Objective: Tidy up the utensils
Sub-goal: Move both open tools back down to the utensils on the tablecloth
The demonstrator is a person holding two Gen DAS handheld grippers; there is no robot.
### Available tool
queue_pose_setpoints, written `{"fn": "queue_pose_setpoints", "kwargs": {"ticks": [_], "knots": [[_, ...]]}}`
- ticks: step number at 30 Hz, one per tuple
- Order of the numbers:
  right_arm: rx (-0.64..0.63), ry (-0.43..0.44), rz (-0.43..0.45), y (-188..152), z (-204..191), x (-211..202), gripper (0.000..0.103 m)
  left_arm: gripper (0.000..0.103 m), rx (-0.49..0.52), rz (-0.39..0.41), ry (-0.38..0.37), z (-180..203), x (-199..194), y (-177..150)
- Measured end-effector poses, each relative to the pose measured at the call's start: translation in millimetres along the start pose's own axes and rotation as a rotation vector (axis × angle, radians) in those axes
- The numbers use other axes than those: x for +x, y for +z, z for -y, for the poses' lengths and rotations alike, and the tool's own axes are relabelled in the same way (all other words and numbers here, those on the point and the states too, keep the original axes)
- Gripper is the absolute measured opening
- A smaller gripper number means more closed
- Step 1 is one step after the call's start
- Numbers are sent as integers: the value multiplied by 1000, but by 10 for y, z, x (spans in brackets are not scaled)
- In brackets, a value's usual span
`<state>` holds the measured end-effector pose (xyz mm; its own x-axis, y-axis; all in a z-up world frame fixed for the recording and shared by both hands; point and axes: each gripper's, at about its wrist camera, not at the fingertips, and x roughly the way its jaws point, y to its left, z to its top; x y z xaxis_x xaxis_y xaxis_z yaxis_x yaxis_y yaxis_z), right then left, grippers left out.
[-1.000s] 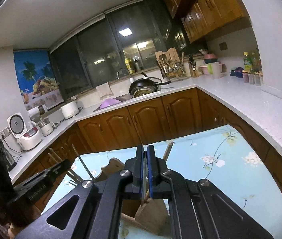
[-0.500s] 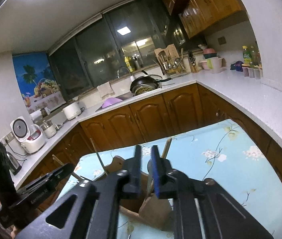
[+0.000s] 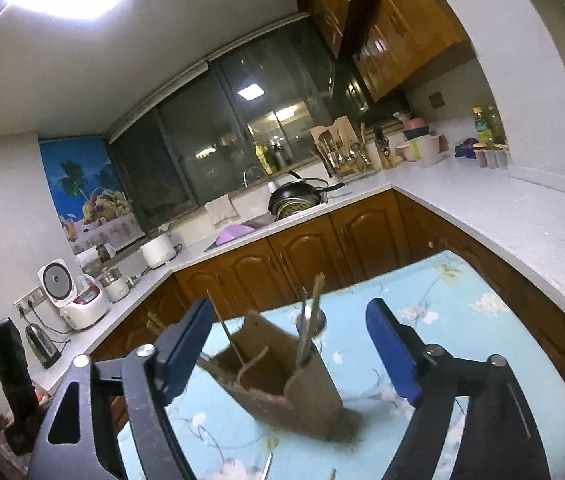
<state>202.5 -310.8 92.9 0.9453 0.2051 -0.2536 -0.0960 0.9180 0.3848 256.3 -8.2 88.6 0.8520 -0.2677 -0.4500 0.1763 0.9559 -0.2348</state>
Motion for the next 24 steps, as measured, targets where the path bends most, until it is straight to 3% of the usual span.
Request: {"fn": "queue_pose_setpoints", "kwargs": {"ticks": [15, 24], "knots": [[-30, -72, -197, -937, 182, -568, 87, 76, -78, -211, 37, -273, -336, -1076], [-39, -75, -303, -1413, 166, -684, 87, 76, -67, -289, 53, -301, -361, -1407]]}}
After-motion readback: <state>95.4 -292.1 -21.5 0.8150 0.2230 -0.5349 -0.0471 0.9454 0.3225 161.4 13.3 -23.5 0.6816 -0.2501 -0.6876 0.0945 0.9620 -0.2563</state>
